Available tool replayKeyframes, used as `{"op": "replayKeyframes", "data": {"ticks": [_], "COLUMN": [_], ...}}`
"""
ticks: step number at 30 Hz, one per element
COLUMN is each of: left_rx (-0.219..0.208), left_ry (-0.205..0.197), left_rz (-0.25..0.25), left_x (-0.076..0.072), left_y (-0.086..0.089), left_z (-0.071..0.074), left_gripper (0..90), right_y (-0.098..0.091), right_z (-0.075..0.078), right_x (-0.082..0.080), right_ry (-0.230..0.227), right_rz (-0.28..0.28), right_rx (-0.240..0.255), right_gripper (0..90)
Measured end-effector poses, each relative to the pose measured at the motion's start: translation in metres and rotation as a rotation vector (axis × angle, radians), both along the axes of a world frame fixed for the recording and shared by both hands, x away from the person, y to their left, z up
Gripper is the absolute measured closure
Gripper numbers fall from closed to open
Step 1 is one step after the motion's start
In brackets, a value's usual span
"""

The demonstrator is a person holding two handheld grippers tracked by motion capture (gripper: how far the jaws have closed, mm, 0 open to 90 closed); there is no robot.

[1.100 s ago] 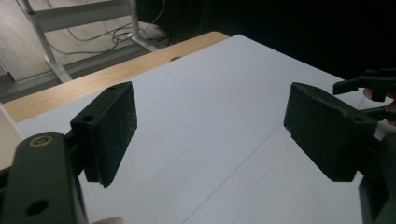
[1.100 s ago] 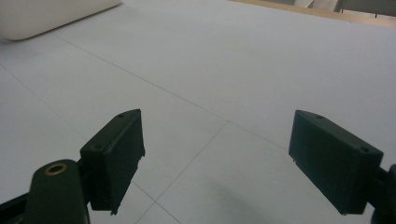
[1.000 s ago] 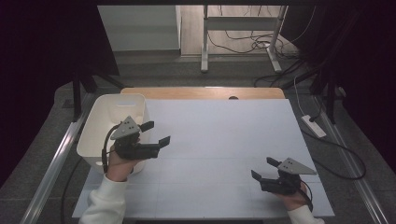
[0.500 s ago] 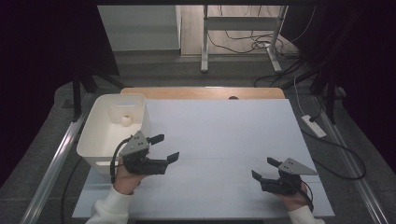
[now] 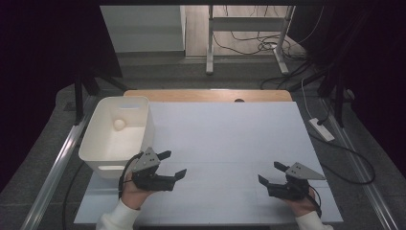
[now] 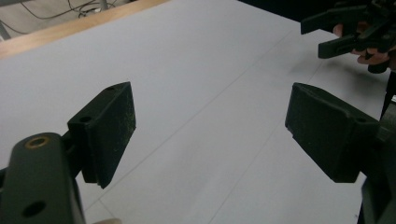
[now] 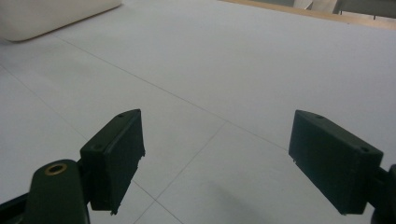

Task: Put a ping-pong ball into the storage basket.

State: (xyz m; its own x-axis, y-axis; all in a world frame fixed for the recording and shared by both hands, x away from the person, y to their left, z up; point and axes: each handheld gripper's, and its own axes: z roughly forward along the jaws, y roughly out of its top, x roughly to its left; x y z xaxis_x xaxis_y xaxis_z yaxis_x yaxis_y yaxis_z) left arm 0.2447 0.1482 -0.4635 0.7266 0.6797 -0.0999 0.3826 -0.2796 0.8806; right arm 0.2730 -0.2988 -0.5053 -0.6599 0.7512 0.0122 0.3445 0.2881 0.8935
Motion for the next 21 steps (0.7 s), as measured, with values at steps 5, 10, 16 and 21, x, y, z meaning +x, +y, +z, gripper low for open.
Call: {"op": "replayKeyframes", "data": {"ticks": [5, 10, 16, 21], "left_rx": [0.008, 0.011, 0.004, -0.005], "left_ry": [0.017, 0.034, 0.041, 0.048], "left_rz": [0.016, 0.042, 0.051, 0.064], "left_x": [-0.004, -0.008, -0.014, -0.017], "left_y": [0.006, 0.017, 0.031, 0.04], "left_z": [-0.011, -0.023, -0.032, -0.038], "left_gripper": [17.3, 17.3, 17.7, 17.7], "right_y": [0.0, 0.001, 0.002, 0.002], "right_z": [0.0, 0.0, 0.0, -0.001], "right_x": [0.0, 0.0, 0.0, 0.0], "right_ry": [-0.001, -0.006, -0.001, 0.002], "right_rz": [0.0, 0.005, 0.012, 0.018], "right_rx": [-0.001, -0.001, -0.004, -0.004], "right_gripper": [18.2, 18.2, 18.2, 18.2]}}
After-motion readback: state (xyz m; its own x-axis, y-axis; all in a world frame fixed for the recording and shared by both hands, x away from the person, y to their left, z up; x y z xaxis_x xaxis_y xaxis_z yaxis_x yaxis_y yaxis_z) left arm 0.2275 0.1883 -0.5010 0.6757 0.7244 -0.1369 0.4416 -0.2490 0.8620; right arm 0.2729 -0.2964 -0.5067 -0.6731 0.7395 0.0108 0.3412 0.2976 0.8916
